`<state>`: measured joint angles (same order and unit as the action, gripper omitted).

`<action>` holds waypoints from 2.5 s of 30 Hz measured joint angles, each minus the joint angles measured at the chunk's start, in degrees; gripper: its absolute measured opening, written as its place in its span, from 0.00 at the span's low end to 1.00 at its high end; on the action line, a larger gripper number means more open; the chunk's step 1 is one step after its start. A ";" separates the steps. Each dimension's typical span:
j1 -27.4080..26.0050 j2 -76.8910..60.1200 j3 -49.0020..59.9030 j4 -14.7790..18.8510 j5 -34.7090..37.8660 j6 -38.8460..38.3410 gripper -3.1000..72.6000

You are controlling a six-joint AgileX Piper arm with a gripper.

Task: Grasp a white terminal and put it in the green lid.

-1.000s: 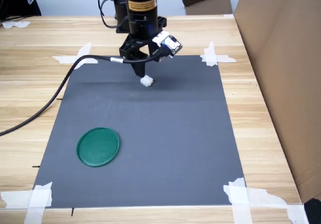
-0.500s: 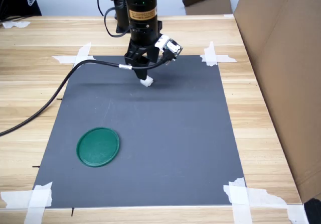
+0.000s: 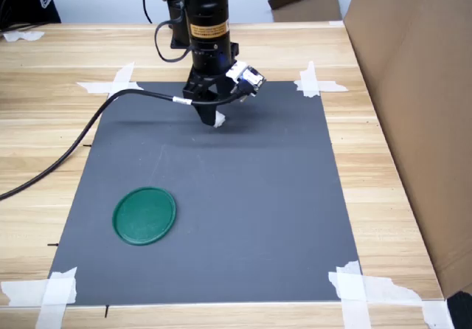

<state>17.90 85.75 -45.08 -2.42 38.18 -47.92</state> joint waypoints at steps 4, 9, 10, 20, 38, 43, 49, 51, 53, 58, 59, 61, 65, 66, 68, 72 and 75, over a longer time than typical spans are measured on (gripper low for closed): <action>0.00 1.94 0.00 0.00 0.00 2.07 0.95; 0.00 2.31 0.00 -0.33 -0.39 2.50 0.95; 0.00 2.46 0.00 -0.36 -0.43 2.57 0.95; 0.00 3.77 0.00 -1.30 -1.07 3.96 0.95; 0.00 5.43 0.00 -1.42 -1.35 6.14 0.58; 0.00 5.45 0.00 -1.46 -1.35 6.63 0.42; 0.00 5.45 0.00 -1.28 -0.66 7.41 0.41; 0.00 5.15 -0.48 -0.52 1.13 7.41 0.41; 0.00 3.62 -2.70 0.34 4.08 7.48 0.41; 0.00 2.04 -10.13 1.40 10.22 7.79 0.41; 0.00 1.97 -13.42 1.53 12.66 7.87 0.41; 0.00 1.97 -15.78 1.57 14.02 8.26 0.40; 0.00 1.97 -21.03 1.57 18.06 10.16 0.40; 0.00 1.97 -22.13 1.45 18.58 10.41 0.40; -0.15 1.97 -22.96 1.38 18.71 10.55 0.40; -2.47 2.08 -24.15 2.42 18.56 10.65 0.40; -9.28 4.64 -24.53 3.55 18.35 6.90 0.40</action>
<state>8.62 90.39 -69.61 1.13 56.52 -41.03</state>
